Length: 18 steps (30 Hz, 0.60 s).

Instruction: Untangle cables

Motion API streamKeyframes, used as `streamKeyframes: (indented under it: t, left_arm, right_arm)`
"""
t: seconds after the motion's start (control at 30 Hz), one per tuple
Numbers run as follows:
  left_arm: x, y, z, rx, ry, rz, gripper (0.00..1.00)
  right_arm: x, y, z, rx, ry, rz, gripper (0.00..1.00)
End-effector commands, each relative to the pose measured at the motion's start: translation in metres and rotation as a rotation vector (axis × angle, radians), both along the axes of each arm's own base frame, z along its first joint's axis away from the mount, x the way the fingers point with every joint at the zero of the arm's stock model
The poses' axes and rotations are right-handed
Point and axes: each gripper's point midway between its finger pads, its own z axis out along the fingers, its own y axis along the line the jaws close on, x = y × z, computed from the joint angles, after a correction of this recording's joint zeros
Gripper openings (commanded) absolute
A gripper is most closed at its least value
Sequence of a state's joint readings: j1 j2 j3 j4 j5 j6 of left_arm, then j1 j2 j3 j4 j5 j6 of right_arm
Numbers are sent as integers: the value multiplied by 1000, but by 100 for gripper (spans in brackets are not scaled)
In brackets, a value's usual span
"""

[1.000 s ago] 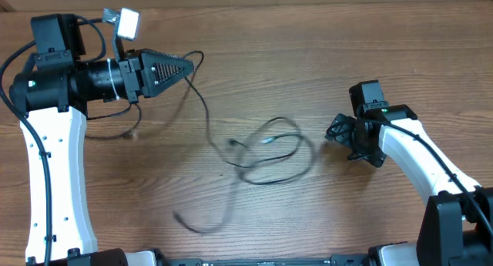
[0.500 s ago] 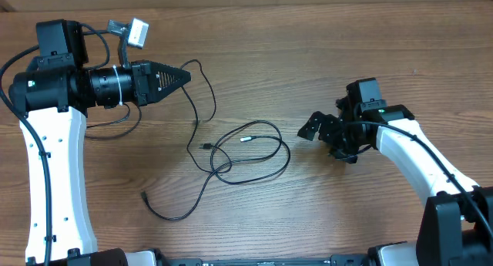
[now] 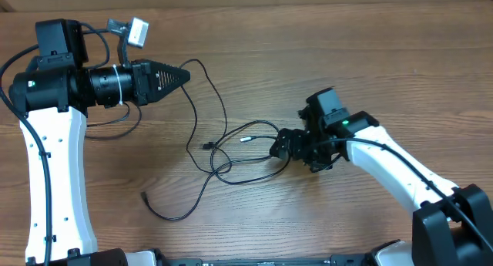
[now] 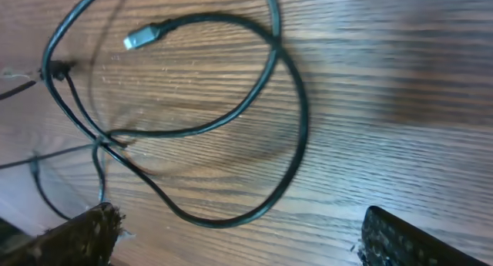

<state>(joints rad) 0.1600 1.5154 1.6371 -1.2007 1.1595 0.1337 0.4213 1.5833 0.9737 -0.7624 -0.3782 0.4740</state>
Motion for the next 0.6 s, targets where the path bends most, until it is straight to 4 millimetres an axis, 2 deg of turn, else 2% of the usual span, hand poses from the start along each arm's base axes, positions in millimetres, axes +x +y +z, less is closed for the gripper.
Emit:
streamKeyframes:
  t: [0.0, 0.17, 0.5, 0.57]
  left_arm:
    - [0, 6, -10, 106, 11, 37, 4]
    - [-7, 24, -41, 268, 133, 112, 4]
    - [-22, 57, -81, 473, 344, 245, 4]
    - [-27, 56, -93, 481, 395, 251, 5]
  right_arm:
    - [2, 0, -6, -60, -42, 16, 99]
    - [2, 2, -5, -58, -46, 22, 99]
    - [4, 3, -5, -54, -54, 22, 100]
    - [4, 3, -5, -54, -54, 22, 100]
